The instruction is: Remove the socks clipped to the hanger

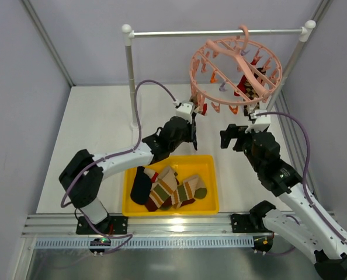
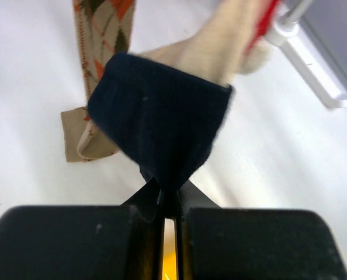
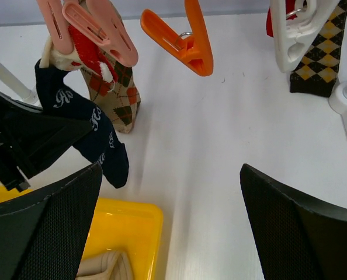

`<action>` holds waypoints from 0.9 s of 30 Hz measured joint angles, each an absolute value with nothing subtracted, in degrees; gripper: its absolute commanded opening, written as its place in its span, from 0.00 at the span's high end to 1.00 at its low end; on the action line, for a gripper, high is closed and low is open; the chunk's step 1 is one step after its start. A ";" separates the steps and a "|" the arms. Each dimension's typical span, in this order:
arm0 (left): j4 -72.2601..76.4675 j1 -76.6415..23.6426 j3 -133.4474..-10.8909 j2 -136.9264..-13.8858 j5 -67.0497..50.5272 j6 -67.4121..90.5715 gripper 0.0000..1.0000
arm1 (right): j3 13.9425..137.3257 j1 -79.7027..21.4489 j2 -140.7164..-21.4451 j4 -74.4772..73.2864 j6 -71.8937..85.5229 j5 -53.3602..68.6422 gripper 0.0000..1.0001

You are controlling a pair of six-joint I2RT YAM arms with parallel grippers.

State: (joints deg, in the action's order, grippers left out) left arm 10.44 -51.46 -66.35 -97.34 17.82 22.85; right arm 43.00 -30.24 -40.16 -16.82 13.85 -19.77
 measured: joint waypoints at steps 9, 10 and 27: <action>7.75 -55.72 -64.93 -86.21 14.41 21.50 1.00 | 52.58 -41.28 -46.81 -18.04 13.76 -22.39 0.00; 7.18 -56.38 -64.93 -85.56 14.44 21.21 1.00 | 54.17 -43.18 -47.99 -18.15 13.80 -23.31 0.01; 2.66 -64.73 -63.31 -79.92 18.28 19.44 1.00 | 69.76 -53.58 -59.79 -23.03 16.58 -41.15 0.00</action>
State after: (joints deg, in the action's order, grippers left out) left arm 2.66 -64.73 -63.31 -79.92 18.28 19.44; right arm 69.76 -53.58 -59.79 -23.03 16.58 -41.15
